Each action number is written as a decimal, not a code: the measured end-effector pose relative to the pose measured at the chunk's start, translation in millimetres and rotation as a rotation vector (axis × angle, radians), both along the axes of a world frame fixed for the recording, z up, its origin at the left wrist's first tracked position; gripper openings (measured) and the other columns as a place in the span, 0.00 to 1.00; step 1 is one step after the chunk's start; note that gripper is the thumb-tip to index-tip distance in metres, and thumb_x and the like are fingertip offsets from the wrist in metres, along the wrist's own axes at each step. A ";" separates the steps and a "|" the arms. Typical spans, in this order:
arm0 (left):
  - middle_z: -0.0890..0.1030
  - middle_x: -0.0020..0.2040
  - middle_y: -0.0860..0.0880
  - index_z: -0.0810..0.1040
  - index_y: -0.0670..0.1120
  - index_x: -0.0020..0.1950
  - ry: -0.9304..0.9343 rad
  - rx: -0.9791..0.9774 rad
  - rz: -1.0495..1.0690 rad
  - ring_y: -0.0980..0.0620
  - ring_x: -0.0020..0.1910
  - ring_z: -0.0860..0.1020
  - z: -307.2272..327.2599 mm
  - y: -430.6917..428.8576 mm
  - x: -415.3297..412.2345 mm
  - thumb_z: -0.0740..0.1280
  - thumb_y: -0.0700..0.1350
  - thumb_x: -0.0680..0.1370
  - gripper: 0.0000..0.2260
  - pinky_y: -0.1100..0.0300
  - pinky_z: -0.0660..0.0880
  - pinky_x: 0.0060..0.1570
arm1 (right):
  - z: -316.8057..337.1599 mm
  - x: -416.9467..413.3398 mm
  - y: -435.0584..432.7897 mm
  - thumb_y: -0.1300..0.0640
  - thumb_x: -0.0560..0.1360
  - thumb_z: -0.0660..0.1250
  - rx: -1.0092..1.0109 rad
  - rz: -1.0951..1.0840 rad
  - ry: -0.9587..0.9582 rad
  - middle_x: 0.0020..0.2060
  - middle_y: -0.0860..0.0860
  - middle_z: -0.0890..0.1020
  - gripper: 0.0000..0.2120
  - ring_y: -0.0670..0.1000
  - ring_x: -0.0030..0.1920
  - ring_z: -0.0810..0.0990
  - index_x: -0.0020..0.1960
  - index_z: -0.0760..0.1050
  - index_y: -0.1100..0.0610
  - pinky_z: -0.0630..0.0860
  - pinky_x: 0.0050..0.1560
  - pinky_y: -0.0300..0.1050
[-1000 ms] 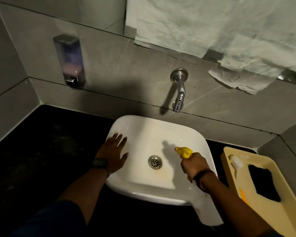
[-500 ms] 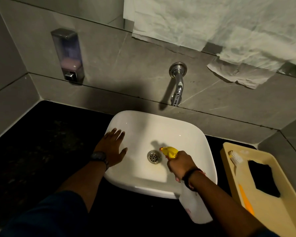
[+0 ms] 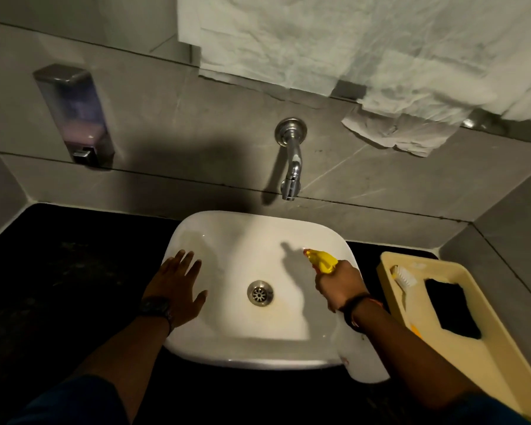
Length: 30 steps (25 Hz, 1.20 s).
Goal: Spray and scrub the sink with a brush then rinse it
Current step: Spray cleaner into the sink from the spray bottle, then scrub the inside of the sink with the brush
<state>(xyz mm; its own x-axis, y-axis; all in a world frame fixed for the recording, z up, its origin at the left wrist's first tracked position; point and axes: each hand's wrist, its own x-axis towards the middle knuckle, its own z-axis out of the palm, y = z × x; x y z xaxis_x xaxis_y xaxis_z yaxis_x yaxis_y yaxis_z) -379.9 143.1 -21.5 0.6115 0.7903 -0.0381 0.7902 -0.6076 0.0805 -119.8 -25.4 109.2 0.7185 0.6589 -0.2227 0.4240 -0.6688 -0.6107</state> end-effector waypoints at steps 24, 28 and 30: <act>0.55 0.77 0.47 0.59 0.53 0.72 -0.389 -0.108 -0.459 0.47 0.76 0.48 -3.5 -131.3 388.1 0.60 0.62 0.72 0.30 0.53 0.42 0.72 | -120.0 327.8 -235.3 0.50 0.77 0.66 0.756 -1.047 -0.289 0.57 0.59 0.82 0.19 0.58 0.58 0.80 0.64 0.76 0.58 0.74 0.58 0.47; 0.55 0.77 0.48 0.59 0.53 0.72 -0.349 -0.120 -0.477 0.47 0.76 0.47 -4.5 -128.5 388.1 0.59 0.63 0.72 0.31 0.53 0.41 0.72 | -130.2 322.1 -237.8 0.44 0.73 0.68 0.735 -1.066 -0.262 0.58 0.56 0.80 0.25 0.58 0.59 0.78 0.65 0.72 0.56 0.71 0.56 0.46; 0.55 0.77 0.48 0.58 0.52 0.72 -0.327 -0.127 -0.487 0.47 0.76 0.46 -2.0 -129.0 387.8 0.60 0.63 0.72 0.32 0.51 0.42 0.72 | -131.0 308.6 -234.6 0.37 0.68 0.69 0.618 -1.258 -0.276 0.58 0.56 0.79 0.32 0.59 0.59 0.77 0.65 0.68 0.54 0.71 0.58 0.51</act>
